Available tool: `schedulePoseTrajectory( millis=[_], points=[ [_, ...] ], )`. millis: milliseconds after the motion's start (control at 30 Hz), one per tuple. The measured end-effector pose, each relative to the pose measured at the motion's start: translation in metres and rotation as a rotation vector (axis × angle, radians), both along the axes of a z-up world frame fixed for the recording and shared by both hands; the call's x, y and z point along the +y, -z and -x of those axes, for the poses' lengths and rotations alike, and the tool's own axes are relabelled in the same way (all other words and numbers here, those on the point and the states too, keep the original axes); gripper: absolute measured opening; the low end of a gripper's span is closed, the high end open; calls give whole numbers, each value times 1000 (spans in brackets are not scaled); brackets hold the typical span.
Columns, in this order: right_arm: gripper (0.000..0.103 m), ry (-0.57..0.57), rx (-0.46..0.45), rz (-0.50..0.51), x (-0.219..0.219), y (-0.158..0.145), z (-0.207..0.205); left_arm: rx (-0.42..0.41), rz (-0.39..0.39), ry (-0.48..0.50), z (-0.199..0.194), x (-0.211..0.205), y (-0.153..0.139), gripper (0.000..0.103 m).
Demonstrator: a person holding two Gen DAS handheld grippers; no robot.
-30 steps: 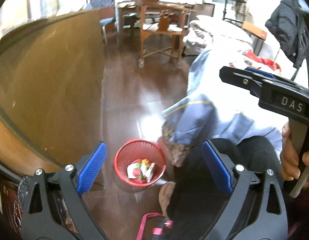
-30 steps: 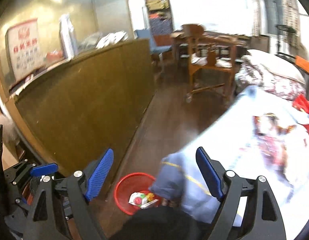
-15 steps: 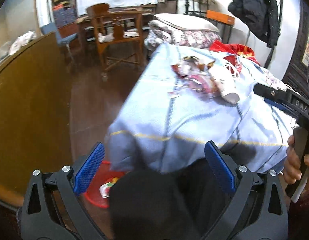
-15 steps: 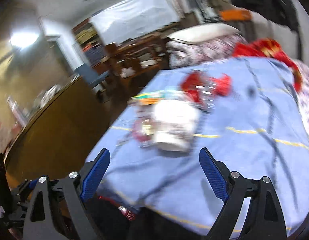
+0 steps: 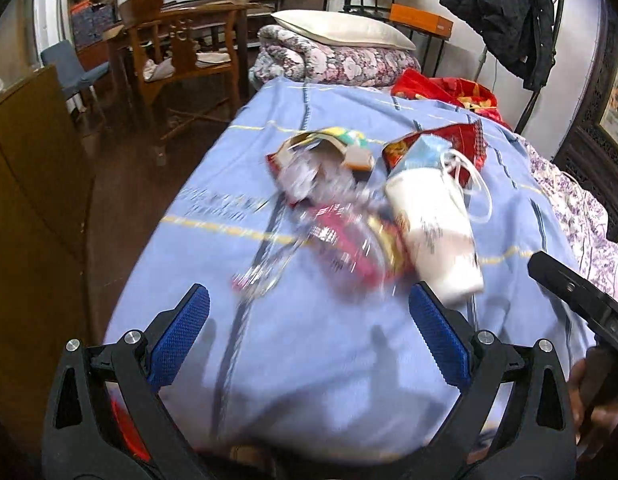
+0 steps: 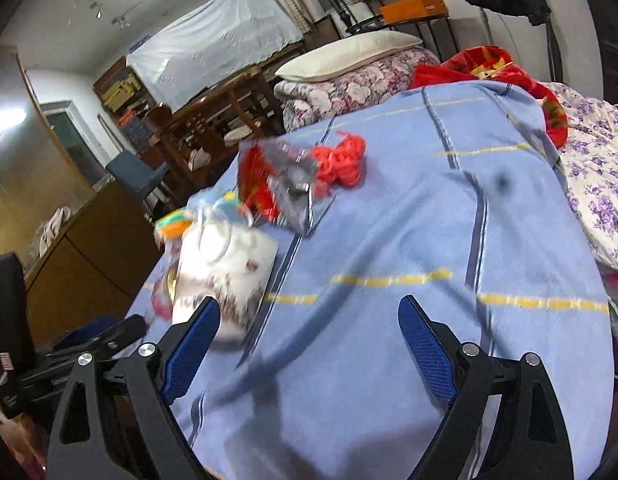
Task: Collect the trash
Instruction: 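Move both open tools back over the bed toward the remaining wrappers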
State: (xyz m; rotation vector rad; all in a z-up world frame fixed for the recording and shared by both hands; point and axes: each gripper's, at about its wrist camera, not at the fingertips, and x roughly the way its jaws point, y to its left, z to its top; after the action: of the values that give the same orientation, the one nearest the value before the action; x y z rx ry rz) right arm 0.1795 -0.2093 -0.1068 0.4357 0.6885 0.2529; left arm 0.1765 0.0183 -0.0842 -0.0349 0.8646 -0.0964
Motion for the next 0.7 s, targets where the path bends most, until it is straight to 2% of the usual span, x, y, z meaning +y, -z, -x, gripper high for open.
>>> schedulePoseTrajectory(
  millis=[133, 267, 367, 500, 700],
  points=[
    [89, 22, -15, 10, -4, -7, -17, 8, 1, -4, -29, -7, 5, 96],
    [89, 26, -36, 41, 3, -14, -28, 37, 19, -49, -44, 6, 13, 96],
    [89, 33, -38, 63, 6, -14, -35, 51, 50, -74, -34, 26, 15, 96],
    [89, 52, -37, 53, 3, -12, -36, 43, 44, -99, -9, 47, 17, 96],
    [89, 37, 3, 86, 10, -8, -43, -9, 83, -30, -6, 30, 8, 96]
  ],
)
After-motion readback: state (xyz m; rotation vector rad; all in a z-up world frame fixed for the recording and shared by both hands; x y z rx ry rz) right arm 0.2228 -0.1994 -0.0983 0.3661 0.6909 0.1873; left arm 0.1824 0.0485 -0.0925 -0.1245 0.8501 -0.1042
